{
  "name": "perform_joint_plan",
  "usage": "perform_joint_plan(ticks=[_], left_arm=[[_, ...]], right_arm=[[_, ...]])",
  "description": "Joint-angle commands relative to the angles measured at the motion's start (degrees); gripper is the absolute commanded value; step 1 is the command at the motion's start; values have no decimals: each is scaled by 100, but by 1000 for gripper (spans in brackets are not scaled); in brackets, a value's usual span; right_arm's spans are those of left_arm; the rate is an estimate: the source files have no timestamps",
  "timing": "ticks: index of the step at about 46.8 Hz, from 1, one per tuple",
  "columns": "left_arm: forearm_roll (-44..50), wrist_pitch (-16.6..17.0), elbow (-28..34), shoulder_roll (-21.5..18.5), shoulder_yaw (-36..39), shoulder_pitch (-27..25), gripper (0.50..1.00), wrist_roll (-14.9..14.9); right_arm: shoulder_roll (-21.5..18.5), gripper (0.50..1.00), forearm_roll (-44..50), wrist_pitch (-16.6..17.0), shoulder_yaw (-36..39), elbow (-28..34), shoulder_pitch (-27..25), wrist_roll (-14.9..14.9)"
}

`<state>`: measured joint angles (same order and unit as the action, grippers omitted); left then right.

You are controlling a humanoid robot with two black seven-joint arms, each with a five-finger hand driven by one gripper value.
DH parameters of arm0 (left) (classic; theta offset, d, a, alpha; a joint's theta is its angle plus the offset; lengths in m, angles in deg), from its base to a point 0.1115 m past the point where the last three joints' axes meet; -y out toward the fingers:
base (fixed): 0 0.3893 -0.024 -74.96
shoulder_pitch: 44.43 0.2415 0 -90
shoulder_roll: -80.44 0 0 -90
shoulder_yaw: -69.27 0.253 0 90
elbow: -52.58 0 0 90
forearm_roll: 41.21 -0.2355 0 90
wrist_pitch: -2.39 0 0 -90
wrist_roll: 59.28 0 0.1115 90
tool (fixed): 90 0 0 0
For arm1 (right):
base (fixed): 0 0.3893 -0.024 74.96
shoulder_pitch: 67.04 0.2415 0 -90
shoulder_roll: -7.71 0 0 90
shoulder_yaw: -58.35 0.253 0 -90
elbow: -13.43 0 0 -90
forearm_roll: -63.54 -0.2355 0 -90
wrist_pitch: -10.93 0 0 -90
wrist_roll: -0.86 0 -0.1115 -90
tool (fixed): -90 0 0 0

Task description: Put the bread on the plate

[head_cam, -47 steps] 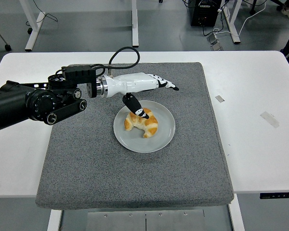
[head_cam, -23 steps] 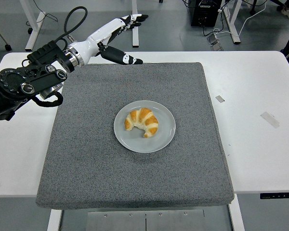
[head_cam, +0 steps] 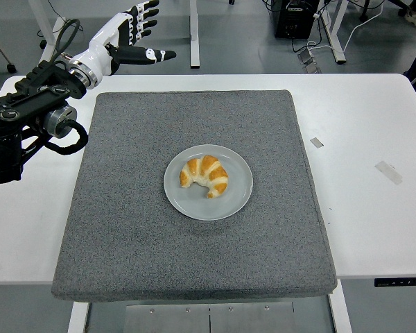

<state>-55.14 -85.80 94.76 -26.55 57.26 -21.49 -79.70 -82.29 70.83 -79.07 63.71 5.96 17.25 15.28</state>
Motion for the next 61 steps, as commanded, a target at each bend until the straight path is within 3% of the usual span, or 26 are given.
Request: perform_joint_plan(ticks=[1, 33, 38, 45, 61], left_arm=[[162, -67, 1, 3, -293, 158, 978, 125], [1603, -234, -315, 231, -2403, 1116, 980, 653], [1840, -252, -517, 380, -2631, 1143, 980, 679], [2140, -269, -737, 495, -2948, 1160, 980, 961], [2175, -313, -966, 556, -3475, 1169, 980, 1242]], right_arm=[[0, 1000, -8, 0, 0, 0, -1, 0], [0, 1000, 0, 0, 0, 0, -1, 0], [0, 1000, 0, 0, 0, 0, -1, 0], [0, 1000, -8, 0, 0, 0, -1, 0], [0, 1000, 0, 0, 0, 0, -1, 0]])
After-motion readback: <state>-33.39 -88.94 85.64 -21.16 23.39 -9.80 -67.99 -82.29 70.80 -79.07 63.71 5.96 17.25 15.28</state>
